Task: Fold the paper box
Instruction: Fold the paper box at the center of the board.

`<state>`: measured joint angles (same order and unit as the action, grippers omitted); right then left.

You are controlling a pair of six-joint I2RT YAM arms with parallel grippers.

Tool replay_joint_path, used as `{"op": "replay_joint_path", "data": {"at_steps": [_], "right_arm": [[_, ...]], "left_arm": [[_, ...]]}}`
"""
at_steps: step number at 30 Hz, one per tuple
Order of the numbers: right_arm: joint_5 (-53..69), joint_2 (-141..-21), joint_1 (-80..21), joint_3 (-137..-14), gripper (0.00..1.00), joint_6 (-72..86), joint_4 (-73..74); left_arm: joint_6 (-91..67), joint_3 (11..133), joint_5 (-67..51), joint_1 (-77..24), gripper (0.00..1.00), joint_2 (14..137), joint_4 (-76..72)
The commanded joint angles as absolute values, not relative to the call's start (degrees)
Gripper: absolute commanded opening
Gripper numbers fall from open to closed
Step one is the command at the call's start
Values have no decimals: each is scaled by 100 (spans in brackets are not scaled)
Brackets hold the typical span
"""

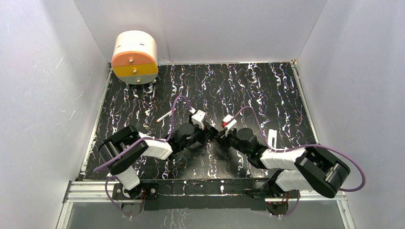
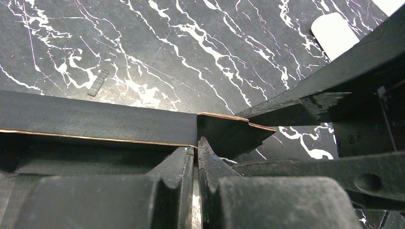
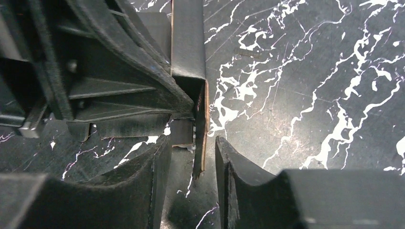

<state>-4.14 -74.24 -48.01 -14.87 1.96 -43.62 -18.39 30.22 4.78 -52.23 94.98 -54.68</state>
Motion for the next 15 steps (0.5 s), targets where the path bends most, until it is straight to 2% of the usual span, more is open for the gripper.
{"op": "replay_joint_path", "data": {"at_steps": [1, 15], "right_arm": [[-194, -7269, -4798, -1301, 49, -260, -4829], [-299, -8906, -4799, -1230, 49, -396, -6280]], "left_arm": [[-1718, 3119, 634, -5193, 0, 9681, -5264], [-1807, 3086, 624, -5186, 0, 9660, -5215]]}}
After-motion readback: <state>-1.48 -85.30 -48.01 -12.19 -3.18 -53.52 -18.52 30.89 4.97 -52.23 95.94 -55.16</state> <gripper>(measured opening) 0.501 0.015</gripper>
